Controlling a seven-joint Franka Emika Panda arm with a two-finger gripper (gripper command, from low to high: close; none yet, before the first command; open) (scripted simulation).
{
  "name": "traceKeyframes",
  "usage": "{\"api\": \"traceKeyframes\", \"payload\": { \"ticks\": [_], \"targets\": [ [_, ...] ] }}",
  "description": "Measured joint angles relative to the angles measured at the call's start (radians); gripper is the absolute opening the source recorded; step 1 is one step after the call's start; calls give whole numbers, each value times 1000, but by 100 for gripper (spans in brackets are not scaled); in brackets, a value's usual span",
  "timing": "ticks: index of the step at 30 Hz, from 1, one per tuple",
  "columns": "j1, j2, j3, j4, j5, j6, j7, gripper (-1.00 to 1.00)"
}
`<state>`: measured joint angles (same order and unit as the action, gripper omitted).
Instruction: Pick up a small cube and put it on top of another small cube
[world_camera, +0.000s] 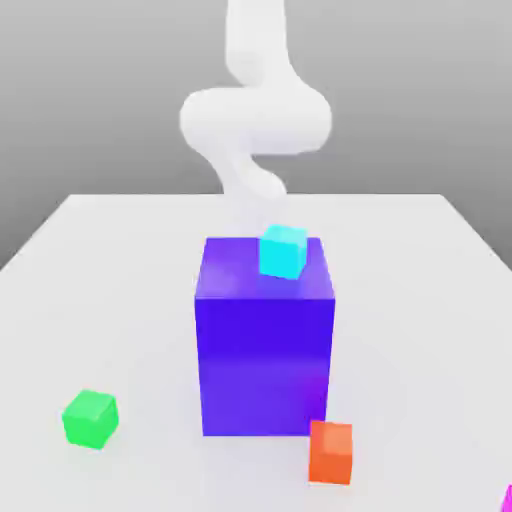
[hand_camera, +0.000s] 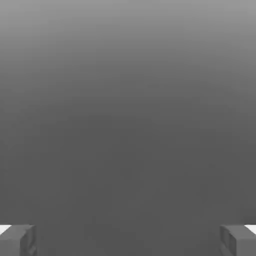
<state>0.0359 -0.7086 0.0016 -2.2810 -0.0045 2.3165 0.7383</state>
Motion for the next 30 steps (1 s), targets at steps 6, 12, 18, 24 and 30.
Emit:
{"api": "traceKeyframes", "payload": {
  "ticks": [6, 12, 18, 24, 30],
  "targets": [
    [81, 224, 9, 47, -5, 40, -155, 0],
    [148, 441, 28, 92, -7, 80, -308, 0],
    [209, 659, 63, 137, -15, 119, -457, 0],
    [262, 877, 96, 183, -42, 158, -593, 0],
    [303, 1097, 140, 228, -95, 196, -712, 0]
  ]
}}
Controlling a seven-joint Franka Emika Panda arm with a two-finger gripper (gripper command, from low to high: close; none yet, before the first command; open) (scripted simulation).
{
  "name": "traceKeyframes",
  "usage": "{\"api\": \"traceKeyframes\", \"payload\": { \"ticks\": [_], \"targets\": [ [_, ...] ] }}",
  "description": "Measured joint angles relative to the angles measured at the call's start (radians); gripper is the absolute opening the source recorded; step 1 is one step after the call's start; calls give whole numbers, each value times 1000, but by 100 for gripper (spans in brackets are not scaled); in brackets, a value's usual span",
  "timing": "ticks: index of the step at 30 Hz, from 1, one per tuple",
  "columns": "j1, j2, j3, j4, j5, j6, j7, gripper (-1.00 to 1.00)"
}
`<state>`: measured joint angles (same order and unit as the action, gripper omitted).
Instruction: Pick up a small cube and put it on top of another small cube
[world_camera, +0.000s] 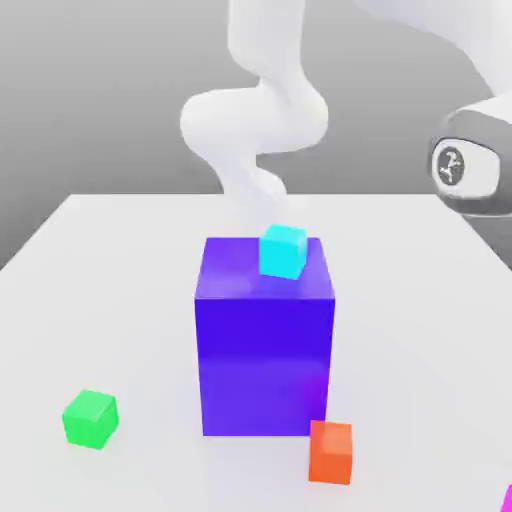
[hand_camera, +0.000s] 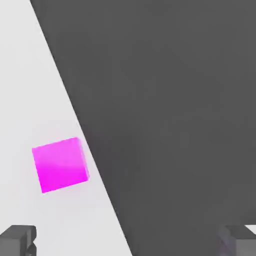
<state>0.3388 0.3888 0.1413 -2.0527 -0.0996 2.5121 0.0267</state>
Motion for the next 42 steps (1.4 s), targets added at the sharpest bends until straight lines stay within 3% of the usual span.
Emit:
{"api": "traceKeyframes", "payload": {
  "ticks": [6, 7, 14, 18, 30, 38, 42],
  "targets": [
    [42, 220, 1, 50, -59, 91, -47, 0],
    [47, 252, -5, 58, -66, 114, -43, -100],
    [48, 257, -6, 59, -66, 116, -45, -100],
    [27, 140, 10, 25, -38, 33, -58, -100],
    [-224, -130, -256, -281, 91, 77, 161, -100],
    [-457, -327, -489, -518, 119, 117, 392, -100],
    [-509, -269, -487, -561, 203, 213, 386, -100]
  ]
}}
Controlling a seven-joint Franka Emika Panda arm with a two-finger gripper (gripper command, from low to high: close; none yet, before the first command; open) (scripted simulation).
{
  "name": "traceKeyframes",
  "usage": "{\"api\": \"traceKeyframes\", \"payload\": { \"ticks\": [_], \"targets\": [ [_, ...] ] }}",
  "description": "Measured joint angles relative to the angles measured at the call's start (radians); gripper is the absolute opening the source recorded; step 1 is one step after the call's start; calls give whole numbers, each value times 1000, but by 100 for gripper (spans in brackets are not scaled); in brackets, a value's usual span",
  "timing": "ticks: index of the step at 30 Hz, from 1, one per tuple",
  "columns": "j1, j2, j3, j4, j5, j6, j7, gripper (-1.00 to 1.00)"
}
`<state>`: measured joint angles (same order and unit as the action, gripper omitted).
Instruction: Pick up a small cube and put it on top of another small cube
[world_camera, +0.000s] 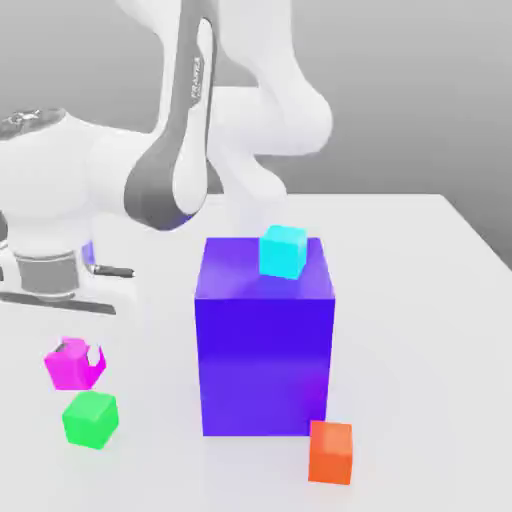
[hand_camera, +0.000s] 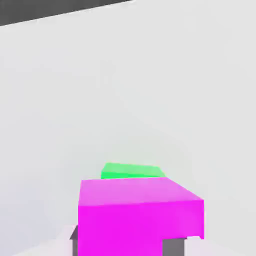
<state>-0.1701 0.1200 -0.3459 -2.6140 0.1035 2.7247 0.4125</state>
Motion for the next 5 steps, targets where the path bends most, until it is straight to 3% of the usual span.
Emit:
{"api": "traceKeyframes", "payload": {
  "ticks": [2, 3, 5],
  "targets": [
    [-29, 69, 40, 3, 63, 63, -43, -100],
    [-38, 92, 54, 4, 83, 83, -57, 100],
    [-38, 92, 54, 4, 83, 83, -57, 100]
  ]
}}
